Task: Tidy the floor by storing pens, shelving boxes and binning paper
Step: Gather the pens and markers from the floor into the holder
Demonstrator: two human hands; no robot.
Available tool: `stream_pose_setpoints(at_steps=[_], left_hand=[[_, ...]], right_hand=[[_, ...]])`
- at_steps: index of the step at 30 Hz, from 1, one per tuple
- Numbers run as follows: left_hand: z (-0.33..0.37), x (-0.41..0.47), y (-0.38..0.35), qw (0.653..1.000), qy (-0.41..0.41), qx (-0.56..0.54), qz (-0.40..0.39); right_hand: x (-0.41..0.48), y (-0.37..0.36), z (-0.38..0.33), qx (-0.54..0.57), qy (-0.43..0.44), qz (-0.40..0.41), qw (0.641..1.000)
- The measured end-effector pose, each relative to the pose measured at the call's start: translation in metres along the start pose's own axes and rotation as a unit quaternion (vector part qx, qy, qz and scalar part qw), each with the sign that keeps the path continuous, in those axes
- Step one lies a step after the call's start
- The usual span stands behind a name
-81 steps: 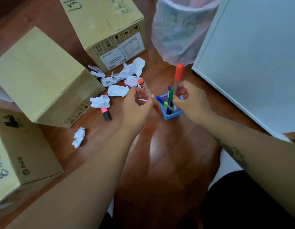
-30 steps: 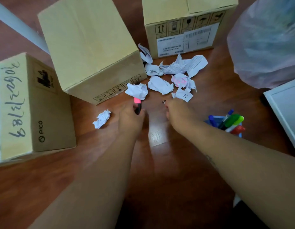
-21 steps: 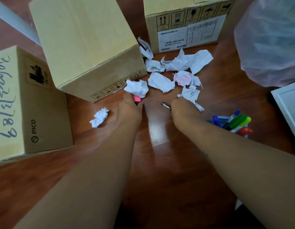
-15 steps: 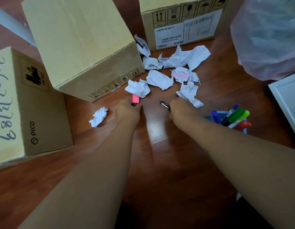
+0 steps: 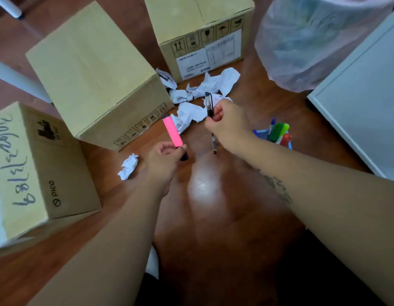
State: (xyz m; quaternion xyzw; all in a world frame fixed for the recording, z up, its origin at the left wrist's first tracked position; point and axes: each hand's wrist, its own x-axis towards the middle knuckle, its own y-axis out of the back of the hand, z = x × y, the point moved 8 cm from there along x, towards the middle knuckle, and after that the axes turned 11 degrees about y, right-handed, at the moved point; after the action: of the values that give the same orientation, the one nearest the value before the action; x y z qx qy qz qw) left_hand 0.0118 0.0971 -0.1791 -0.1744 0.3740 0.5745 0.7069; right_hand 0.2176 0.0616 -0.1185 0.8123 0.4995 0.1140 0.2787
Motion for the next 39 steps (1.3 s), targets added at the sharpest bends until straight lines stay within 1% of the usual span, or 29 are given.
stream_pose_setpoints(at_steps=[3,8,14,17,20,24,27,30,35,37,39], left_hand=[[0.010,-0.022,-0.019,0.998,-0.046,0.020,-0.041],[0.030,-0.053,-0.061,0.989,-0.095,0.040,-0.104],[0.055,-0.074,-0.108,0.973,-0.143,0.075,-0.166],[0.063,-0.079,-0.136,0.959,-0.163,0.124,-0.195],[0.062,-0.082,-0.155,0.943,-0.187,0.171,-0.217],[0.054,-0.077,-0.160,0.932,-0.206,0.215,-0.205],[0.051,-0.070,-0.162,0.923,-0.215,0.259,-0.188],[0.056,-0.072,-0.171,0.900,-0.247,0.299,-0.198],[0.065,-0.063,-0.176,0.905,-0.247,0.293,-0.186],[0.064,-0.059,-0.178,0.905,-0.233,0.301,-0.192],[0.058,-0.057,-0.181,0.895,-0.220,0.325,-0.213]], right_hand=[[-0.013,0.020,-0.012,0.026,0.044,0.050,0.997],[-0.041,0.071,-0.013,0.063,0.072,0.145,0.985],[-0.074,0.133,0.008,0.084,0.056,0.252,0.963],[-0.086,0.152,0.029,0.051,0.036,0.269,0.961],[-0.090,0.156,0.052,0.045,0.012,0.253,0.966],[-0.087,0.147,0.070,0.030,-0.001,0.213,0.976],[-0.080,0.133,0.080,-0.004,0.007,0.151,0.989],[-0.076,0.122,0.087,-0.041,0.020,0.096,0.994],[-0.070,0.114,0.091,-0.013,0.046,0.029,0.998],[-0.068,0.111,0.099,-0.011,0.035,0.011,0.999],[-0.066,0.108,0.107,-0.002,0.019,0.003,1.000]])
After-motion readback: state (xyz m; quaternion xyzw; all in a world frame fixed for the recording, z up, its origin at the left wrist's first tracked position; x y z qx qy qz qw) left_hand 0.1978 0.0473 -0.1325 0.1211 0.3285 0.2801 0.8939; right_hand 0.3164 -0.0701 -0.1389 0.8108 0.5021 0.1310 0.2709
